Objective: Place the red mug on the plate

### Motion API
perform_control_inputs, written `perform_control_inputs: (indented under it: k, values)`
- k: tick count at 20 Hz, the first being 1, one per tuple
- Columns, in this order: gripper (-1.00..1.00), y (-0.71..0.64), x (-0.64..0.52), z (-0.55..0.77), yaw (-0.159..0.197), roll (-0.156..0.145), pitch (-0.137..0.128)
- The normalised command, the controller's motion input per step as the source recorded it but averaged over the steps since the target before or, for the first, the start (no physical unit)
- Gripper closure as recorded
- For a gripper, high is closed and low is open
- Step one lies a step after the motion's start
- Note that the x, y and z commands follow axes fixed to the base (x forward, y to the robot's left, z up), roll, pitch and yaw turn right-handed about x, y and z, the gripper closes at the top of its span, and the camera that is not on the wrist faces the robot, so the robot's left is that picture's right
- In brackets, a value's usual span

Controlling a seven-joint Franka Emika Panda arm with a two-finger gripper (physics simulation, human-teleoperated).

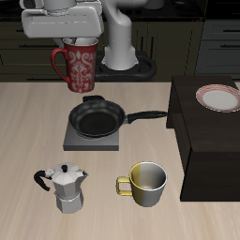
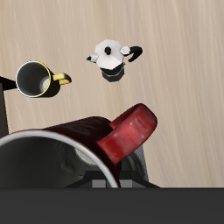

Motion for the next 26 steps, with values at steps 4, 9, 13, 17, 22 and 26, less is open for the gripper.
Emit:
perform_control_inputs:
  k: [4,9,13,17,22,26]
  values:
    - [1.0,0.51,-0.26,0.18,0.012,0.014,-0.013]
    - [1.0,0.52,-0.21,0.08,0.005,0.003,0.004]
    - [1.0,0.62,-0.18,0.05,0.022,0.066,0.024]
    - [1.0,0.7,-0.31,0.13,0.05,0.029,-0.039]
    - [1.0,0.69,-0.16,0.23,0.063,0.081,-0.039]
    - [1.0,0.45,0.02,0.3,0.025,0.04,-0.032]
